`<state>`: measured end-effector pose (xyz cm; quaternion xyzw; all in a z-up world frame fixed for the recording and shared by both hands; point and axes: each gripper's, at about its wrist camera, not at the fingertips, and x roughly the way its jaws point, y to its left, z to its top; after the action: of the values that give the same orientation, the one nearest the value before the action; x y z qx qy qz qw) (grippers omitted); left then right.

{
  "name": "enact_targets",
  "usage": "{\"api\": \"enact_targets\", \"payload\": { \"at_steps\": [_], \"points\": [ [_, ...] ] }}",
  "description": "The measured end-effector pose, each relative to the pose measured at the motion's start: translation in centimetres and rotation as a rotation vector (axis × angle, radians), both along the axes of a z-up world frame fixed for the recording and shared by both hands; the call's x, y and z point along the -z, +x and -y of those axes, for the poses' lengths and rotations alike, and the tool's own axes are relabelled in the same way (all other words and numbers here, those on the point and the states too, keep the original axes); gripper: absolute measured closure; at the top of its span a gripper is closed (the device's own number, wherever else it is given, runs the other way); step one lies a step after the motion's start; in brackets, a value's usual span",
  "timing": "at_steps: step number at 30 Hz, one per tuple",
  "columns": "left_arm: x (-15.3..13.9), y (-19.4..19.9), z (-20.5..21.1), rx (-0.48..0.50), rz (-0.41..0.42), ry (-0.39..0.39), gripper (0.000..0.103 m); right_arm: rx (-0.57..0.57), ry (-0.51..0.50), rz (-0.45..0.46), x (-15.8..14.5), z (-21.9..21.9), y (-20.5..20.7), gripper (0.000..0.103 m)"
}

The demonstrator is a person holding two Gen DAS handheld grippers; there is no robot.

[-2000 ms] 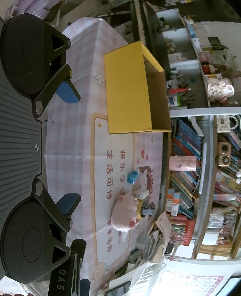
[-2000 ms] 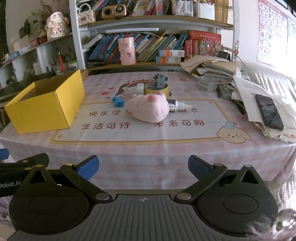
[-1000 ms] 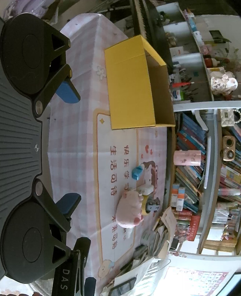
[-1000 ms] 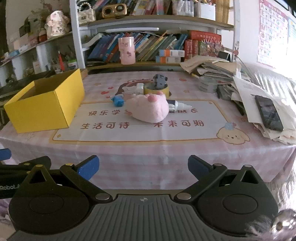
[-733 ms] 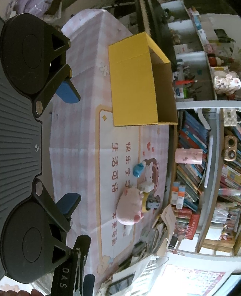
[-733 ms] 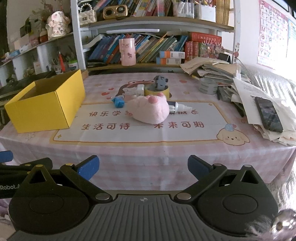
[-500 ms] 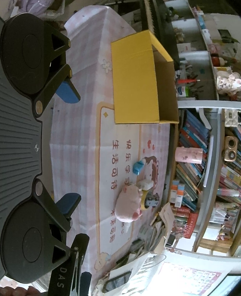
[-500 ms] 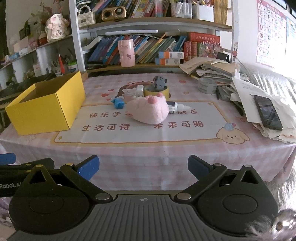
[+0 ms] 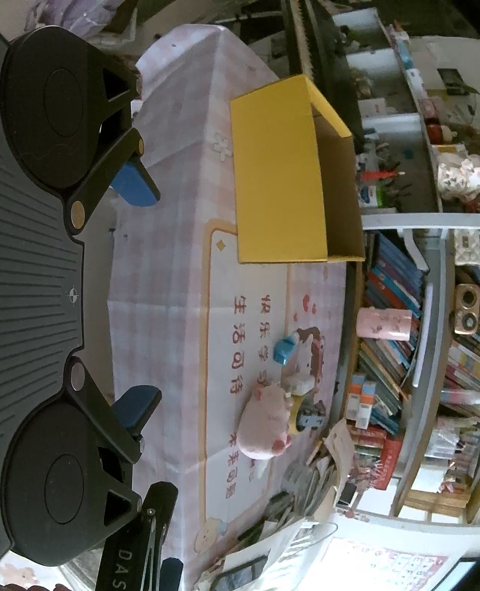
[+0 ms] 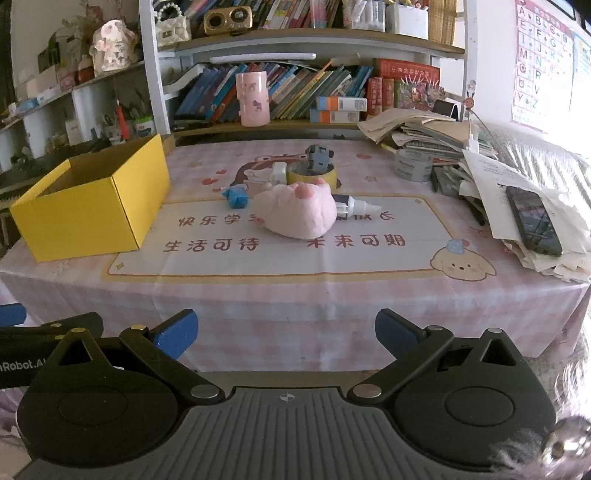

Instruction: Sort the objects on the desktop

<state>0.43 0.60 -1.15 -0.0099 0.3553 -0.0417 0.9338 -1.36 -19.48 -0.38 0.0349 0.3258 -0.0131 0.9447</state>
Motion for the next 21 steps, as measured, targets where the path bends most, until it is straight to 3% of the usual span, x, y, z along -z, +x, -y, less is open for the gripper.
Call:
{"api": "enact_targets", "payload": {
  "at_steps": [15, 21],
  "points": [
    [-0.57, -0.56, 0.22, 0.043, 0.057, -0.032, 0.0, -0.005, 0.007, 0.008, -0.26, 0.28, -0.27, 0.0],
    [-0.53, -0.34, 0.39, 0.071, 0.054, -0.044, 0.0, -0.009, -0.054, 0.003, -0.15, -0.28, -0.24, 0.0]
  ]
}}
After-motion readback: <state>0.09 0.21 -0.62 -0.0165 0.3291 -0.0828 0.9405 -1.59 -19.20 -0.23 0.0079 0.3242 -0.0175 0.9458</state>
